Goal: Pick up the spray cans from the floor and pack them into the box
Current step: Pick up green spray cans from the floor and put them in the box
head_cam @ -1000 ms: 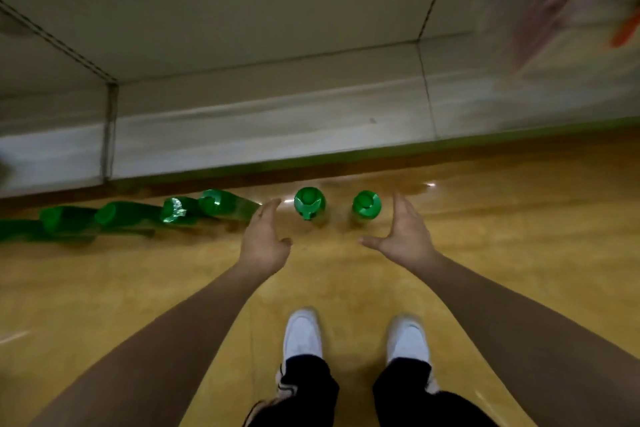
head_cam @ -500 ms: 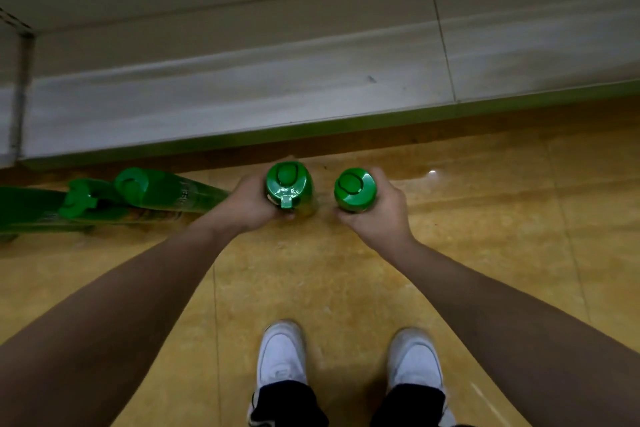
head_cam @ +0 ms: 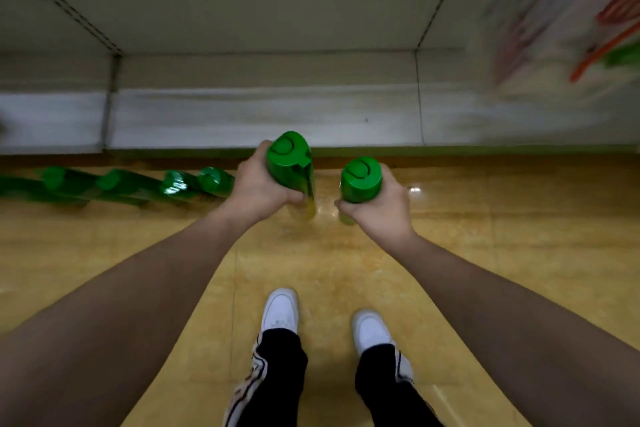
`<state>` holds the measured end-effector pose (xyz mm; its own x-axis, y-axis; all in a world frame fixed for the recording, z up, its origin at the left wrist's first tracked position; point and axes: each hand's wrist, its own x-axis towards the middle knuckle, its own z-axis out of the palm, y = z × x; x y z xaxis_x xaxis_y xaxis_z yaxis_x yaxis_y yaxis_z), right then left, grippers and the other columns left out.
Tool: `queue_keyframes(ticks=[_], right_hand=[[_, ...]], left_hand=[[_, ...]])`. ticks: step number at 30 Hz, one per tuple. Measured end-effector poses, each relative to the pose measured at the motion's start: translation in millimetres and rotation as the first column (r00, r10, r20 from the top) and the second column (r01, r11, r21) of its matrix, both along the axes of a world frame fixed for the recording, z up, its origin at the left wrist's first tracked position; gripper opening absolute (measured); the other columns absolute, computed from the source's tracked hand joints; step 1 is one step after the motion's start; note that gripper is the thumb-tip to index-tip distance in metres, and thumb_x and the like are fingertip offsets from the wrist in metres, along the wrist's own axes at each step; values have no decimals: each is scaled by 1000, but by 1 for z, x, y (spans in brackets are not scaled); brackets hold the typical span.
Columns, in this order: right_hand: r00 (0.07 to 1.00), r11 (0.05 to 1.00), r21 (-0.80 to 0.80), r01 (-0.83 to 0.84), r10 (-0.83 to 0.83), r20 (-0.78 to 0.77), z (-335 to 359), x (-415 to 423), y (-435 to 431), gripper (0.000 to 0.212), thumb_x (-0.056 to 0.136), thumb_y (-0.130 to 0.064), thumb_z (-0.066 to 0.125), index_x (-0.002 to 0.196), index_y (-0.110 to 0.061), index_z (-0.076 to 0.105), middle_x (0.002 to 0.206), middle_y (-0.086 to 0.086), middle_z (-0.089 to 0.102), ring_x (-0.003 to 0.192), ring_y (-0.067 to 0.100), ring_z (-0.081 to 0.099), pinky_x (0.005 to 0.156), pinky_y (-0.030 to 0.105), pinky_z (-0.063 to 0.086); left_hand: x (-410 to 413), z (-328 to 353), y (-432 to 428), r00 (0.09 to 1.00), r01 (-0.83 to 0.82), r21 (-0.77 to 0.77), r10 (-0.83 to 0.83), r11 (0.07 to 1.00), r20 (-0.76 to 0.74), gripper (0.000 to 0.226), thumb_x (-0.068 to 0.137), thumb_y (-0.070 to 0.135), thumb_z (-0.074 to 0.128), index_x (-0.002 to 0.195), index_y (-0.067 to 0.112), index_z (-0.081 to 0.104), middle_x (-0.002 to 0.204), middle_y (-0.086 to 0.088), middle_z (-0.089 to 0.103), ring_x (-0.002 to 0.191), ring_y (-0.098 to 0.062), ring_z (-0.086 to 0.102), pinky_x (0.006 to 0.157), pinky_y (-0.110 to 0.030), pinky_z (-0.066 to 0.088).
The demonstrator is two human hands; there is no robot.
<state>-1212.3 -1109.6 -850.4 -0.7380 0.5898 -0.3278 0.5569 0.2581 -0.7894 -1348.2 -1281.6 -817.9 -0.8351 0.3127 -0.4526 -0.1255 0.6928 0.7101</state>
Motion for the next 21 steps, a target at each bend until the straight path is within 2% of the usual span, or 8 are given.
queue_keyframes(ticks=[3, 5, 8, 10, 13, 15, 17, 21], right_hand=[[996, 996, 15, -90, 90, -27, 91, -13, -5, 66, 56, -33, 93, 113, -32, 61, 91, -21, 61, 94, 10, 63, 81, 29, 56], [986, 987, 49, -155, 158, -58, 155, -24, -10, 65, 53, -35, 92, 111, -33, 63, 87, -19, 62, 93, 13, 67, 79, 30, 58], [958, 962, 73, -262, 269, -102, 260, -41, -27, 67, 46, -55, 87, 107, -41, 64, 79, -26, 61, 91, 10, 66, 66, 11, 47], [928, 940, 112, -323, 338, -157, 334, -55, -43, 73, 40, -73, 76, 104, -39, 65, 84, -22, 67, 90, 11, 66, 69, 17, 50], [847, 887, 201, -415, 458, -272, 444, -81, -73, 83, 43, -83, 73, 109, -33, 66, 98, -11, 75, 96, 13, 69, 84, 31, 57], [792, 865, 207, -458, 502, -347, 514, -97, -97, 83, 43, -84, 75, 108, -32, 67, 95, -18, 73, 95, 9, 69, 79, 23, 56], [712, 843, 252, -475, 537, -453, 580, -111, -125, 70, 46, -82, 79, 97, -36, 66, 84, -22, 71, 89, 6, 69, 71, 15, 53], [542, 769, 345, -539, 630, -557, 699, -128, -198, 75, 41, -94, 69, 88, -35, 68, 83, -15, 73, 82, 4, 69, 75, 35, 59]], left_hand=[[3, 99, -11, 996, -92, 29, 92, 995, -12, 85, 42, 14, 99, 116, 27, 59, 101, 13, 67, 104, -16, 65, 89, -27, 52], [7, 165, -24, 983, -183, 67, 184, 981, -17, 78, 45, 11, 97, 117, 16, 65, 102, 4, 71, 101, -19, 68, 91, -34, 56], [18, 267, -53, 940, -333, 140, 340, 932, -26, 77, 48, 12, 97, 117, 18, 63, 104, -1, 73, 99, -21, 69, 90, -41, 58], [18, 337, -74, 908, -390, 189, 410, 901, -81, 65, 48, 16, 96, 104, 25, 63, 94, 4, 72, 88, -11, 70, 74, -30, 59], [9, 445, -111, 828, -461, 289, 524, 839, -201, 56, 48, 11, 95, 87, 28, 59, 85, 15, 67, 73, 8, 63, 54, -9, 48], [2, 513, -140, 767, -490, 346, 584, 800, -267, 61, 43, 15, 95, 93, 26, 62, 88, 12, 70, 77, 2, 65, 60, -17, 53], [-5, 574, -175, 679, -517, 425, 658, 743, -325, 64, 43, 13, 96, 96, 24, 62, 91, 6, 72, 79, -5, 68, 63, -24, 56], [-10, 687, -255, 474, -535, 585, 790, 610, -389, 72, 44, 7, 99, 105, 16, 61, 102, -6, 72, 93, -22, 70, 79, -37, 59]])
